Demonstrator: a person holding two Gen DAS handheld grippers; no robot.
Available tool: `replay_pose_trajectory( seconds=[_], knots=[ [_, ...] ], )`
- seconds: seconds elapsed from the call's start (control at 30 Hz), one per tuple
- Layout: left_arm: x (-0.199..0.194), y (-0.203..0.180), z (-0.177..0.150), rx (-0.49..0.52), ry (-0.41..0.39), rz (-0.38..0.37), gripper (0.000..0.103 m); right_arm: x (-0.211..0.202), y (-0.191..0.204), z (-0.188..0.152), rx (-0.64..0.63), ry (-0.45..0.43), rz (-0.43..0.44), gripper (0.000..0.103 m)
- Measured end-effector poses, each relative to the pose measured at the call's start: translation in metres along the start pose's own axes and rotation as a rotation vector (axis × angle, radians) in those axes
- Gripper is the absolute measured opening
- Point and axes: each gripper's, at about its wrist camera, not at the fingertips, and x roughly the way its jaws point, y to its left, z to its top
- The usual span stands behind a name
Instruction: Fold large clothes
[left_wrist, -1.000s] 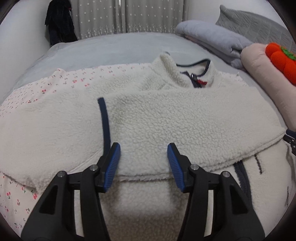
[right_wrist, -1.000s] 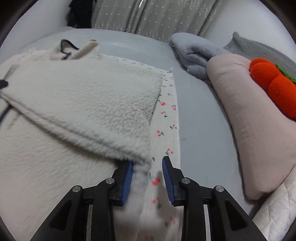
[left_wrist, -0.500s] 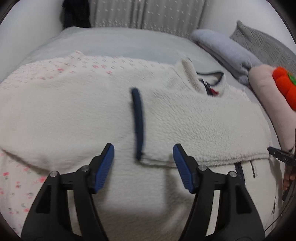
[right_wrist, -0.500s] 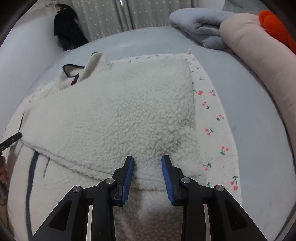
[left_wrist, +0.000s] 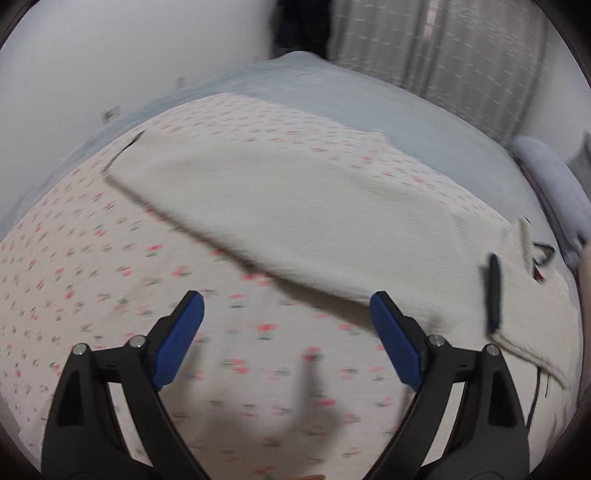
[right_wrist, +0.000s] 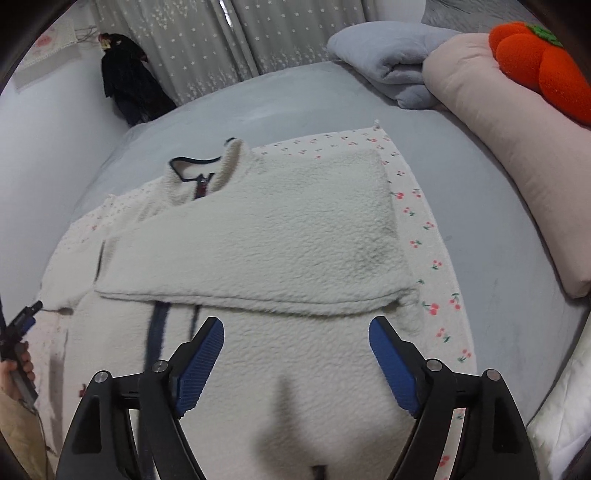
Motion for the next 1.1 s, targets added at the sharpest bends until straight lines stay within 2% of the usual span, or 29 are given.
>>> replay_pose_trajectory(
  seconds=[0.17, 0.27, 0.37, 0.5, 0.57, 0.6, 0.67, 0.7, 0.73, 0.77, 0.8, 0.93, 1.1],
  knots=[
    [0.029, 0.07, 0.016, -0.144, 0.023, 0.075, 0.097, -0.004, 0.023, -0.007, -0.042, -0.015, 0.016, 0.084],
    [0.054, 0.111, 0.027, -0.236, 0.039, 0.097, 0.097, 0.005, 0.036, -0.01, -0.077, 0.005, 0.018, 0.084],
    [0.075, 0.144, 0.039, -0.35, 0.022, 0.071, 0.096, 0.012, 0.043, -0.014, -0.099, 0.015, -0.001, 0.084],
    [0.099, 0.178, 0.048, -0.494, -0.01, 0.02, 0.088, 0.022, 0.045, -0.013, -0.103, 0.028, -0.025, 0.084],
    [0.103, 0.185, 0.053, -0.543, -0.065, 0.012, 0.086, 0.027, 0.044, -0.011, -0.102, 0.032, -0.042, 0.084],
    [0.106, 0.187, 0.056, -0.557, -0.083, 0.003, 0.082, 0.029, 0.043, -0.012, -0.101, 0.034, -0.046, 0.084],
    [0.113, 0.187, 0.062, -0.568, -0.095, -0.023, 0.065, 0.035, 0.042, -0.012, -0.097, 0.046, -0.052, 0.084],
    [0.116, 0.187, 0.063, -0.569, -0.09, -0.033, 0.048, 0.038, 0.041, -0.013, -0.095, 0.051, -0.054, 0.084],
    [0.119, 0.186, 0.064, -0.566, -0.082, -0.042, 0.018, 0.04, 0.04, -0.013, -0.094, 0.057, -0.057, 0.084],
    [0.123, 0.184, 0.065, -0.564, -0.068, -0.055, 0.002, 0.043, 0.04, -0.014, -0.091, 0.063, -0.059, 0.084],
    [0.123, 0.186, 0.066, -0.573, -0.064, -0.052, 0.0, 0.045, 0.039, -0.014, -0.088, 0.067, -0.058, 0.084],
    [0.093, 0.17, 0.074, -0.576, -0.163, -0.059, 0.0, 0.042, 0.039, -0.013, -0.081, 0.062, -0.052, 0.084],
    [0.015, 0.129, 0.108, -0.51, -0.345, -0.129, 0.0, 0.02, 0.039, -0.007, -0.058, 0.01, -0.014, 0.084]
  ],
)
